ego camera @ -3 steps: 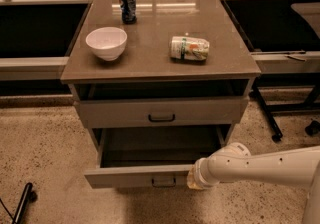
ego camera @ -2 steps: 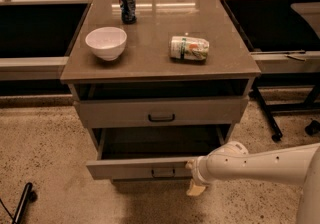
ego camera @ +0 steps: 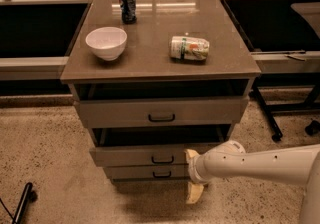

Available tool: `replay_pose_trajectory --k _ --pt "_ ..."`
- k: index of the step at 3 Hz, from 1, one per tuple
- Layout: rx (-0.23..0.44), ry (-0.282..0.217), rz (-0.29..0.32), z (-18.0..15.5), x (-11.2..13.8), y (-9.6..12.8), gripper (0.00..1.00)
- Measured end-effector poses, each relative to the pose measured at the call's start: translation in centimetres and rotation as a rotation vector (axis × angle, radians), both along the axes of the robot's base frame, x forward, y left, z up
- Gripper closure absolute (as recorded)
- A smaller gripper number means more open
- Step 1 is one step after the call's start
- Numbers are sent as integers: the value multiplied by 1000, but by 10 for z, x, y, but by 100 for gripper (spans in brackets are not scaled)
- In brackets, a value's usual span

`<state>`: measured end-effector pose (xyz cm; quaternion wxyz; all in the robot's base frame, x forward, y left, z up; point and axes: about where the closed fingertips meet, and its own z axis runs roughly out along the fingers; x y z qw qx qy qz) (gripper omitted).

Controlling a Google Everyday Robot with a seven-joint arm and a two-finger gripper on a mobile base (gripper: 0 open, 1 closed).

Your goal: Close middle drawer

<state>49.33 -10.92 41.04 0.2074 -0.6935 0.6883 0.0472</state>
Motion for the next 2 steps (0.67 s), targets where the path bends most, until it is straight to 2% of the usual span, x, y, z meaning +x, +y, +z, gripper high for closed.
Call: replay_pose_trajectory --k 1,2 --pt "79 47 92 -12 14 44 15" --pt "120 72 219 -21 44 77 38"
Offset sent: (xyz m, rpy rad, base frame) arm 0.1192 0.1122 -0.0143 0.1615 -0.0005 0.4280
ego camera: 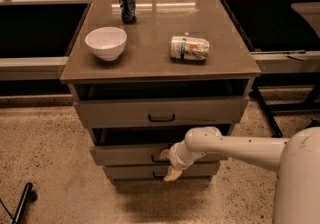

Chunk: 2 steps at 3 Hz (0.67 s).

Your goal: Close middle drawer

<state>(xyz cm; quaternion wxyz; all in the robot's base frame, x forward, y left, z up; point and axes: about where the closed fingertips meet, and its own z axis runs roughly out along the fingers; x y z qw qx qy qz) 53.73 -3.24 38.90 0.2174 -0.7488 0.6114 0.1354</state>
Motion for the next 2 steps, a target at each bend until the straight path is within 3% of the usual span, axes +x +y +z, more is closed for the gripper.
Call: replay_pose_trajectory --k 1,2 --pt "2 -50 70 7 25 14 61" --pt "-2 -124 89 17 33 20 67"
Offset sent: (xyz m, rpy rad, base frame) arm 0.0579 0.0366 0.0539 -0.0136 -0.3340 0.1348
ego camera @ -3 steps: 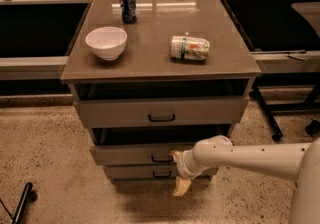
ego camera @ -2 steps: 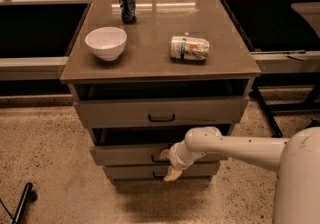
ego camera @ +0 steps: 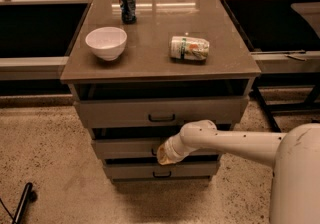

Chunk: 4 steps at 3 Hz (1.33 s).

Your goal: Close middle drawer

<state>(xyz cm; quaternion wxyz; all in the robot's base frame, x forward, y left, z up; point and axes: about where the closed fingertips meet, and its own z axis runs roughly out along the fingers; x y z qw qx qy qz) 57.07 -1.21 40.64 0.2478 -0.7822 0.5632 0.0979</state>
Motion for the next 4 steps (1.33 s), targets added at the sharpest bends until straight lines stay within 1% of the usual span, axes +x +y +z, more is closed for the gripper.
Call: replay_pose_trajectory --k 1,2,3,4 --pt "4 -13 -2 0 3 1 44" --pt "-54 -13 20 -8 4 2 14" --pt "-54 -13 20 -8 -4 -1 0" --pt "-54 -13 20 -8 -10 -3 0"
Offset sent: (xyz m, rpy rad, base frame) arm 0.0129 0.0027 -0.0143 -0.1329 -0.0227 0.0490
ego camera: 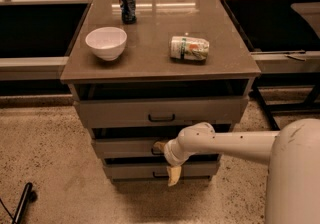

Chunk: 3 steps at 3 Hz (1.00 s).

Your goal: Close middle drawer

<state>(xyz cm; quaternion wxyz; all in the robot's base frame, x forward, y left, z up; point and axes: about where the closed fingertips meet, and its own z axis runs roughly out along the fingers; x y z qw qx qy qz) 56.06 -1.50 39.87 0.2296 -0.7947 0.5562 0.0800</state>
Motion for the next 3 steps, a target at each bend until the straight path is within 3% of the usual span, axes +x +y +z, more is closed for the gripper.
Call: replay_pose_trajectory --k 1,2,3 --pt "77 54 -17 3 -12 2 0" --pt "177 78 20 24 -38 -22 0" --pt "144 92 74 37 -56 -38 0"
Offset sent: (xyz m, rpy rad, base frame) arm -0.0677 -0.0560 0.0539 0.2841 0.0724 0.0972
